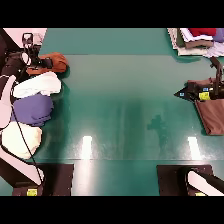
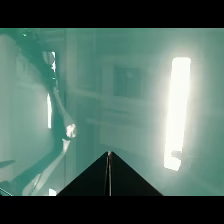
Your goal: Fold the shirts.
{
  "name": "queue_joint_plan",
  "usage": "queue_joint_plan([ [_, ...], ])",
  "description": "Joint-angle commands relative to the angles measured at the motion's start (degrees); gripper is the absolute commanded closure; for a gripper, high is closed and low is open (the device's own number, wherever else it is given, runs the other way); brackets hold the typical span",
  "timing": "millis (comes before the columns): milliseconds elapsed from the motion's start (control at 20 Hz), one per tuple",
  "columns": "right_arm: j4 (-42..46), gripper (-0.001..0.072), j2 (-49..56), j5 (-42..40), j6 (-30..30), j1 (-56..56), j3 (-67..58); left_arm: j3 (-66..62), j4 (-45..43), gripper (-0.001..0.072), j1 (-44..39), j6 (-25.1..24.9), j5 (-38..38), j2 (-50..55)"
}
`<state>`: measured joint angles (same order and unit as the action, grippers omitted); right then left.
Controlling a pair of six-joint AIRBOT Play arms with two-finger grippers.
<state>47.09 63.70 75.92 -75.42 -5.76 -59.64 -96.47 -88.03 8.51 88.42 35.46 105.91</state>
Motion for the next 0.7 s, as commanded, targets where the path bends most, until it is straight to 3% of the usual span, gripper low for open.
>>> queue_joint_plan([
  [0,0.15,0.0697,0.02,-1.18,0.00,1.60,-0.02,-2.36,-0.07,0.0116,0.24,-0.35,-1.29,4.04],
  [50,0.55,0.0697,0.02,-1.70,0.00,1.70,-0.02,-2.32,-0.09,0.0118,0.24,-0.39,-1.84,4.48],
  [100,0.57,0.0697,0.02,-1.95,0.00,1.70,-0.02,-2.34,-0.07,0.0227,0.24,-0.39,-2.56,5.01],
  [150,0.57,0.0697,0.02,-2.10,0.00,1.70,-0.02,-2.34,-0.07,0.0414,0.24,-0.42,-3.26,5.18],
  [200,0.57,0.0697,0.02,-2.08,0.00,1.70,-0.02,-2.34,-0.04,0.0553,0.22,-0.39,-4.28,5.22],
  [300,0.57,0.0697,0.02,-1.97,0.00,1.70,-0.02,-2.99,-0.02,0.0679,0.22,-0.35,-4.48,5.20],
  [650,-0.50,0.0697,0.02,-3.45,-0.02,1.57,-2.62,-17.59,1.01,0.0680,0.22,-0.39,7.32,-3.17],
])
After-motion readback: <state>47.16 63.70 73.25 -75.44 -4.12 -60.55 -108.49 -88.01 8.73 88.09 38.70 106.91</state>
